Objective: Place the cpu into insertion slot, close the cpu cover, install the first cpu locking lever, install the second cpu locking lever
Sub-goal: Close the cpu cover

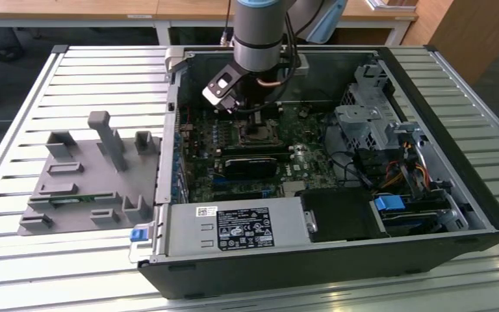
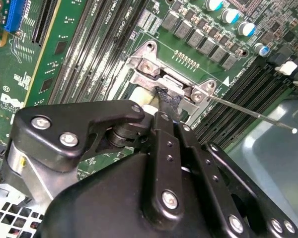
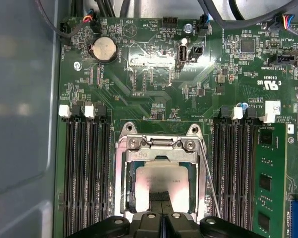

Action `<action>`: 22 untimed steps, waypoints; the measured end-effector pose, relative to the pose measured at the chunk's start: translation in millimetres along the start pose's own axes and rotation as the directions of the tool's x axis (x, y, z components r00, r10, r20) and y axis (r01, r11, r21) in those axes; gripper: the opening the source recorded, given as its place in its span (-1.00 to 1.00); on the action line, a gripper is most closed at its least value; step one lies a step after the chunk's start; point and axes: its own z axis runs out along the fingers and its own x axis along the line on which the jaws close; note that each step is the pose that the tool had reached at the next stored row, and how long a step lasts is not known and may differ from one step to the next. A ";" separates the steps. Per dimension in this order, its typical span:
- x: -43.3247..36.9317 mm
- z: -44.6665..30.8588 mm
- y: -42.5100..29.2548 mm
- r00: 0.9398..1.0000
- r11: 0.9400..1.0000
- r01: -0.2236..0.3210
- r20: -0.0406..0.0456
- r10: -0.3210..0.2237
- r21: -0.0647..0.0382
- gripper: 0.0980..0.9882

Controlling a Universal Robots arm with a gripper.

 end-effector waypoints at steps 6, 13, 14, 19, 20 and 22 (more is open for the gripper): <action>0.0 -1.0 2.4 1.000 1.000 0.000 0.000 0.000 -0.010 -0.98; 0.7 -16.8 4.5 1.000 1.000 0.000 0.000 0.000 -0.011 -0.98; 0.6 -16.8 6.0 1.000 1.000 0.000 0.000 0.000 -0.011 -0.98; 0.6 -16.6 11.7 1.000 1.000 0.000 0.000 0.000 -0.011 -0.98; 0.6 -16.6 12.8 1.000 1.000 0.000 0.000 0.000 -0.011 -0.98; 0.7 -16.5 15.7 1.000 1.000 0.000 0.000 0.000 -0.011 -0.98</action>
